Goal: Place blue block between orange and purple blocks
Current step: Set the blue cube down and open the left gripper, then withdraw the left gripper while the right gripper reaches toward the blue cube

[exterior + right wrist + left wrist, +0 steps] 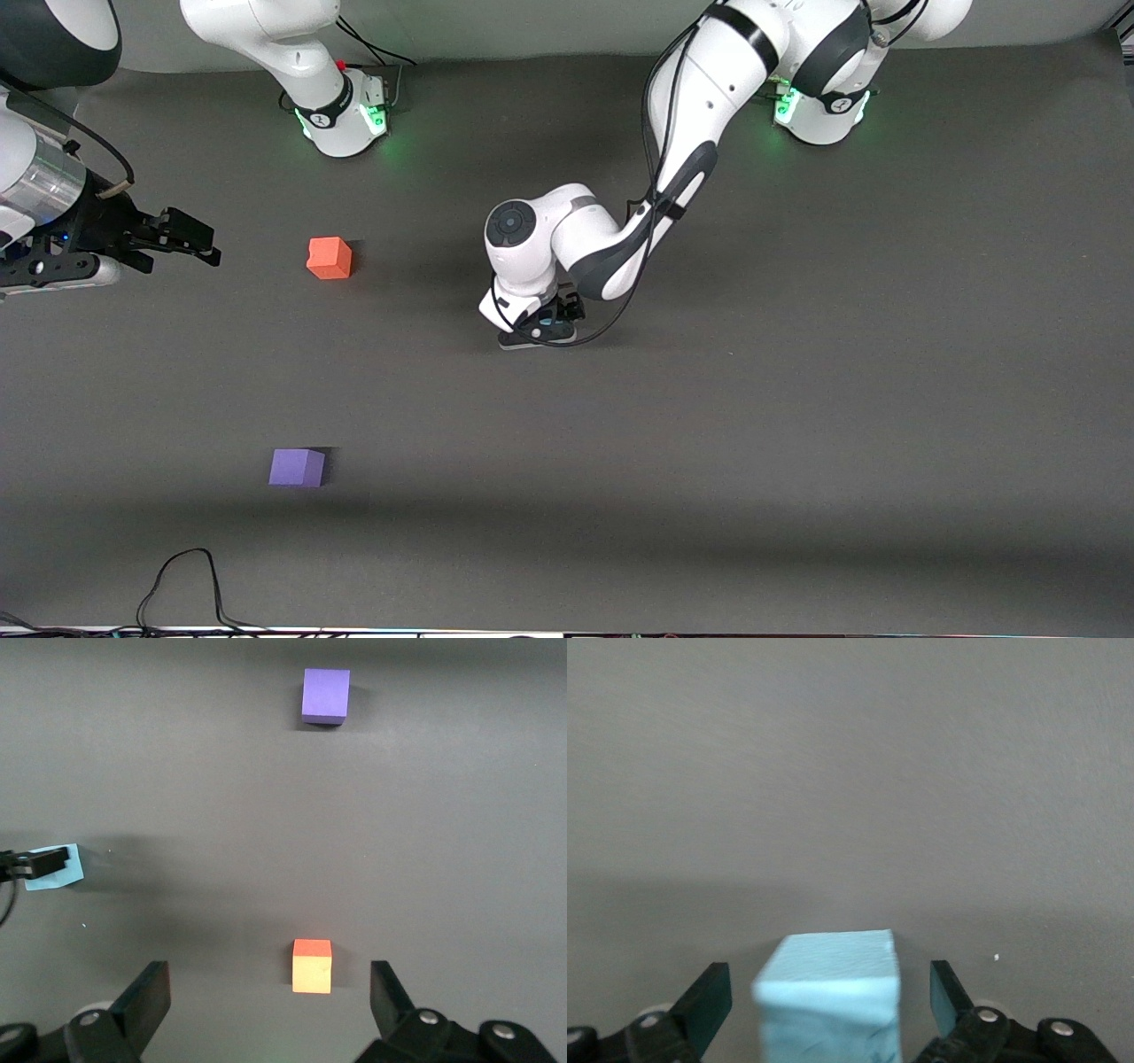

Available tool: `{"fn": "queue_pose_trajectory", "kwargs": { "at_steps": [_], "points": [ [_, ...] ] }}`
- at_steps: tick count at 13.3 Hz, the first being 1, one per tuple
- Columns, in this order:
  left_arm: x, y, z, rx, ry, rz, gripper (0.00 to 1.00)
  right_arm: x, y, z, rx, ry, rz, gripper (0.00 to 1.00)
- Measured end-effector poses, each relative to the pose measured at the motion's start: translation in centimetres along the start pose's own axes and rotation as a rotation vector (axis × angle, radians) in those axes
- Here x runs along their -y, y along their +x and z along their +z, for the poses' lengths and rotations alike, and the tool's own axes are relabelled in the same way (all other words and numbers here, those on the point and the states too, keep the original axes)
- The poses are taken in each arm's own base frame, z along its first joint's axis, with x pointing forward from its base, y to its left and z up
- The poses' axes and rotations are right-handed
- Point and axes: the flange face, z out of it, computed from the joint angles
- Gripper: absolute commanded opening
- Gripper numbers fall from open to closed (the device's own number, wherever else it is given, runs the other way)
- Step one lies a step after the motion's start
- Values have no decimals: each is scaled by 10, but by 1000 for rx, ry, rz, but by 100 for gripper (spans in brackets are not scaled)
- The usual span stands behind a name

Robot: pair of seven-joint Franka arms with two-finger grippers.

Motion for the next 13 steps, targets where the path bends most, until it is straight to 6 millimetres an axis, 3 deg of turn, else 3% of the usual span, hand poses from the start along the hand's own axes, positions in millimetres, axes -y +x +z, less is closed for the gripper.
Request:
{"fn": "queue_pose_trajectory", "kwargs": {
  "at_steps": [2,4,5,7,8,10,13],
  "points": [
    [20,26,-41,9,18,-48,100,1,0,-2,-4,0,-2,100],
    [63,71,-81,42,31,-100,100,5,1,-3,-7,2,-7,100],
    [95,101,-97,62,40,-118,100,9,1,-3,-5,9,-8,100],
    [177,166,-119,86,34,-145,100,32,3,-2,-3,30,3,100],
    [224,193,-127,103,18,-146,100,54,5,-3,-6,34,14,100],
    [313,227,-142,133,-8,-117,100,117,7,-6,-16,37,37,100],
    [441,246,-165,176,-11,-21,100,230,-5,-6,-10,75,73,100]
  ]
}}
